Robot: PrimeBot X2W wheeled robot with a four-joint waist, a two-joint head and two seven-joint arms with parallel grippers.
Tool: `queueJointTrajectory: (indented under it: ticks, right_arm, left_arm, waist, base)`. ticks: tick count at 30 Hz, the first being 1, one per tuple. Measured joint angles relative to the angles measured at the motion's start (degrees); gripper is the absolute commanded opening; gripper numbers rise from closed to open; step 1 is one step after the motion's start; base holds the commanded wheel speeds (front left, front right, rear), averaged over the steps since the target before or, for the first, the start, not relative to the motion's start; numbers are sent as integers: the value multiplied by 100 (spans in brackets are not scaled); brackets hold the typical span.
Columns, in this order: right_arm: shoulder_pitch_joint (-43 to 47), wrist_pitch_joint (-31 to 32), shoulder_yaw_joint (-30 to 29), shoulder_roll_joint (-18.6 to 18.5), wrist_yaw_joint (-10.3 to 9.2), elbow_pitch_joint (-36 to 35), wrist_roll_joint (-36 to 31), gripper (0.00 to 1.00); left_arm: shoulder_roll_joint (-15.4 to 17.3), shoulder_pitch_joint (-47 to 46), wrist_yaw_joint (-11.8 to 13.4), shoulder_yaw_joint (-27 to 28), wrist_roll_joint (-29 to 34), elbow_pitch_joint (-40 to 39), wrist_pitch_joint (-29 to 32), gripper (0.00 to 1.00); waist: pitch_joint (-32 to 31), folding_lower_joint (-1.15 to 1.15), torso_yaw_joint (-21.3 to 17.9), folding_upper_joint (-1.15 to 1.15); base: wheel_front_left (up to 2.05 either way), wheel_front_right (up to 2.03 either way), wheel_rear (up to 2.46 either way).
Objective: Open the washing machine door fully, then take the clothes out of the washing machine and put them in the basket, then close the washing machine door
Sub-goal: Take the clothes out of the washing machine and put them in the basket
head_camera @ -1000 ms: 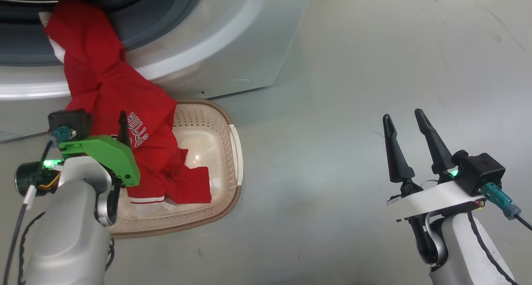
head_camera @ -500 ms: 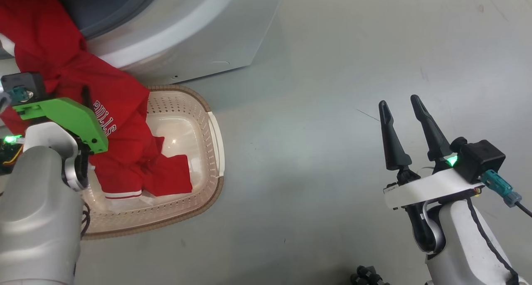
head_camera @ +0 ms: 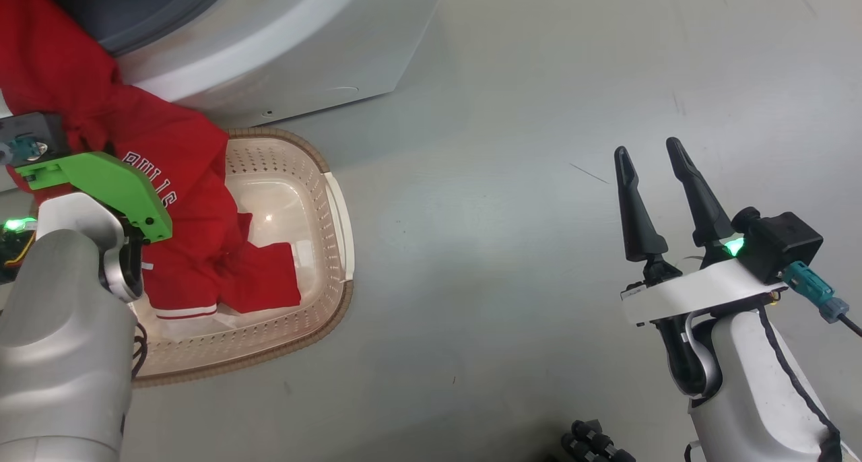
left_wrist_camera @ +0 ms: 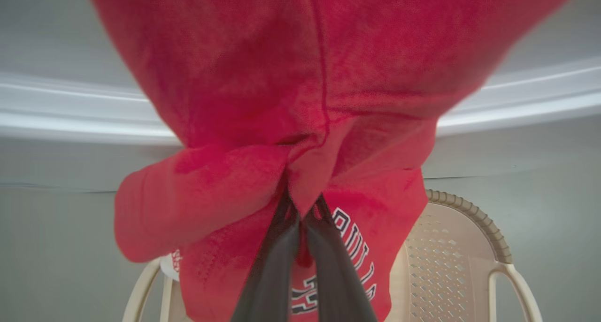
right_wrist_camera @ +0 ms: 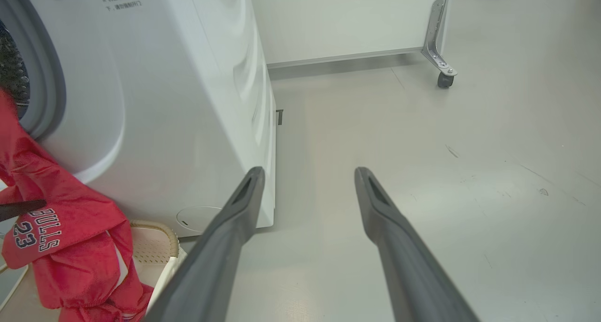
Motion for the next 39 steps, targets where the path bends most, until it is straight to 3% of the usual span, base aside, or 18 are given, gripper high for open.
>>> queueJointTrajectory:
  ticks: [9,25,39]
  right_arm:
    - [-12,0,-155,5,0,-2,-3,100]
    - [3,0,-319,-45,1,7,-112,100]
    - [157,0,-411,-116,2,46,-253,100]
  left_arm:
    - [-209,-15,5,-144,91,-3,-643,0]
    - [-517,633,-312,-476,222,-465,-1918,0]
    - [-558,1240,-344,-770,347,-1229,-2050,0]
  waist:
    - [-30,0,203,0]
    - [-295,0,655,0]
    - [-610,0,993,0]
  base:
    - [0,0,0]
    - [0,0,0]
    - [0,0,0]
